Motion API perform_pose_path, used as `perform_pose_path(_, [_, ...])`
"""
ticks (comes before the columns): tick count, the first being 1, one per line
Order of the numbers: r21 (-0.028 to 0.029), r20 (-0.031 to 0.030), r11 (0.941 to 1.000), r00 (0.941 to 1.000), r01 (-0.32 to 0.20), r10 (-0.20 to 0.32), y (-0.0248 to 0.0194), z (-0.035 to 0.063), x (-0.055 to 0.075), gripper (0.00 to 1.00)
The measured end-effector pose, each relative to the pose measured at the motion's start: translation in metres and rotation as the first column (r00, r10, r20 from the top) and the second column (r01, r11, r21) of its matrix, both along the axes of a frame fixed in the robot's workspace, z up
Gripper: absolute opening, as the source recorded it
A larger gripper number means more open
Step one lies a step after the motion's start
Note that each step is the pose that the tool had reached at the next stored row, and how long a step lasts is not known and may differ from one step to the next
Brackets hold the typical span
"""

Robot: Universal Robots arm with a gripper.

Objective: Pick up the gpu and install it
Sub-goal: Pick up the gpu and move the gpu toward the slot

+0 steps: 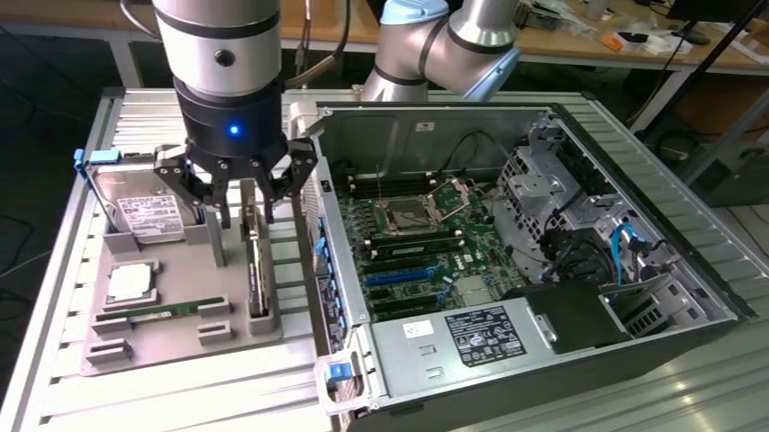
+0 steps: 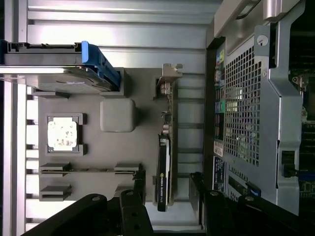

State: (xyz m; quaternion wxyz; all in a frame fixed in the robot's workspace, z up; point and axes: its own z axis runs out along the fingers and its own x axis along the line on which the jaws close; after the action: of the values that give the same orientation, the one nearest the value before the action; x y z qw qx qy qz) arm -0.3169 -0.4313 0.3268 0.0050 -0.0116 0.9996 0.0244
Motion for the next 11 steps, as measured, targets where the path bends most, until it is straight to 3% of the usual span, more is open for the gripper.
perform_pose_path(11, [0.0,0.0001,1.0,1.0,0.0,0.0,0.0,-0.0201,0.002,0.48])
